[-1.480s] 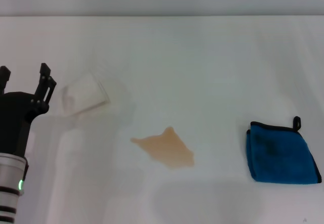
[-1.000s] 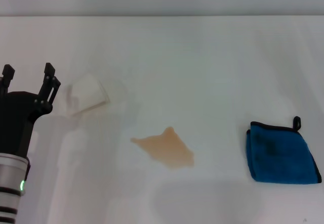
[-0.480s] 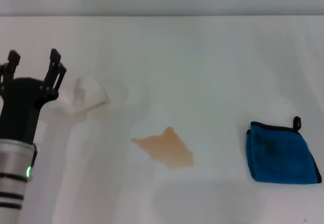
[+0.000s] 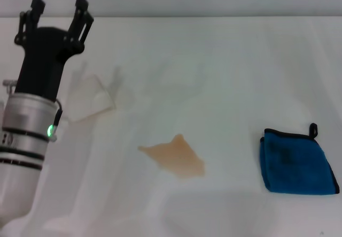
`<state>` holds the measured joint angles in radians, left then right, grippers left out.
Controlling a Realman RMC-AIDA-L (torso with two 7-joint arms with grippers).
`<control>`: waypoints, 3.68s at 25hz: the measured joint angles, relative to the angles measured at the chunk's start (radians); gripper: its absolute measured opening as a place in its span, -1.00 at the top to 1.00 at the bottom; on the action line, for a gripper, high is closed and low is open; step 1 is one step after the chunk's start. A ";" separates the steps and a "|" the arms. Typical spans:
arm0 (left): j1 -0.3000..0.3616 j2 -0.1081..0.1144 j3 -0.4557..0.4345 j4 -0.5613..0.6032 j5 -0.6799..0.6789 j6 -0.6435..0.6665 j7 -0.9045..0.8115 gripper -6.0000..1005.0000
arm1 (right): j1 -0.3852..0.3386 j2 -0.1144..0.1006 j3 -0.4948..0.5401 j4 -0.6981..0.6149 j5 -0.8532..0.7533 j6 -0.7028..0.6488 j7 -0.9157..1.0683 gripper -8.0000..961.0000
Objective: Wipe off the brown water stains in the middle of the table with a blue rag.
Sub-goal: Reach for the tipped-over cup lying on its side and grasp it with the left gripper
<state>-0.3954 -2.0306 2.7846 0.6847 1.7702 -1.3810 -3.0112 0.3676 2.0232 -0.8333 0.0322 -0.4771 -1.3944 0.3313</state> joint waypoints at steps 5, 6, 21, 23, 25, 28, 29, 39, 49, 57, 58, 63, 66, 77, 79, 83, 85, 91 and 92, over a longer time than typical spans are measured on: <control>-0.018 0.038 -0.032 0.084 0.002 0.084 0.000 -0.72 | -0.001 0.000 0.002 0.000 0.001 0.001 0.000 -0.75; -0.021 0.046 -0.034 0.101 0.003 0.096 0.000 -0.72 | -0.001 0.000 0.002 0.000 0.001 0.002 0.000 -0.75; 0.042 0.153 -0.347 0.397 0.250 0.678 0.000 -0.72 | 0.004 -0.003 0.002 -0.006 0.008 0.007 0.000 -0.75; 0.068 0.145 -0.415 0.429 0.312 0.752 0.000 -0.72 | 0.004 -0.003 0.002 -0.006 0.008 0.007 0.000 -0.75; 0.094 0.138 -0.479 0.467 0.369 0.833 0.001 -0.72 | 0.005 -0.003 0.002 -0.006 0.008 0.007 0.000 -0.75; 0.122 0.135 -0.555 0.525 0.420 0.948 0.001 -0.72 | 0.005 -0.003 0.002 -0.006 0.009 0.008 0.000 -0.75; 0.129 0.135 -0.576 0.545 0.431 0.985 0.001 -0.72 | 0.005 -0.003 0.002 -0.006 0.010 0.008 0.000 -0.75; 0.181 0.120 -0.809 0.740 0.490 1.436 0.067 -0.72 | 0.007 -0.003 0.002 -0.008 0.011 0.008 0.000 -0.75; 0.235 -0.027 -1.153 0.924 0.483 1.943 0.320 -0.72 | 0.007 -0.003 0.002 -0.008 0.011 0.009 0.000 -0.75; 0.205 -0.032 -1.333 1.018 0.479 2.279 0.366 -0.72 | 0.008 -0.003 0.004 -0.008 0.021 0.013 0.000 -0.75; 0.200 -0.032 -1.353 1.024 0.479 2.306 0.374 -0.72 | 0.008 -0.002 0.003 -0.008 0.021 0.014 0.000 -0.75; 0.182 -0.032 -1.494 1.054 0.455 2.499 0.530 -0.72 | 0.008 -0.002 0.003 -0.008 0.023 0.024 0.000 -0.75; 0.169 -0.028 -1.590 1.059 0.424 2.595 0.625 -0.72 | 0.009 -0.001 0.003 -0.008 0.023 0.025 0.000 -0.75; 0.007 0.047 -1.777 0.716 0.292 2.757 0.894 -0.71 | 0.011 0.001 0.003 -0.003 0.023 0.026 0.000 -0.75; -0.020 0.056 -1.777 0.646 0.304 2.758 0.908 -0.71 | 0.011 0.002 0.003 0.001 0.022 0.026 0.000 -0.75; -0.057 0.058 -1.776 0.562 0.346 2.759 0.949 -0.71 | 0.011 0.004 0.003 0.003 0.017 0.026 0.000 -0.75; -0.071 0.058 -1.774 0.545 0.369 2.760 0.970 -0.71 | 0.011 0.004 0.002 0.003 0.015 0.026 0.009 -0.75; -0.114 0.059 -1.770 0.510 0.427 2.770 1.024 -0.71 | 0.019 0.003 -0.007 0.002 0.014 0.024 0.038 -0.75; -0.117 0.061 -1.769 0.507 0.429 2.771 1.032 -0.71 | 0.020 0.003 -0.007 0.002 0.013 0.024 0.038 -0.75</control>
<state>-0.5124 -1.9694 1.0156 1.1913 2.1987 1.3905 -1.9790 0.3879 2.0267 -0.8407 0.0347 -0.4639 -1.3707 0.3695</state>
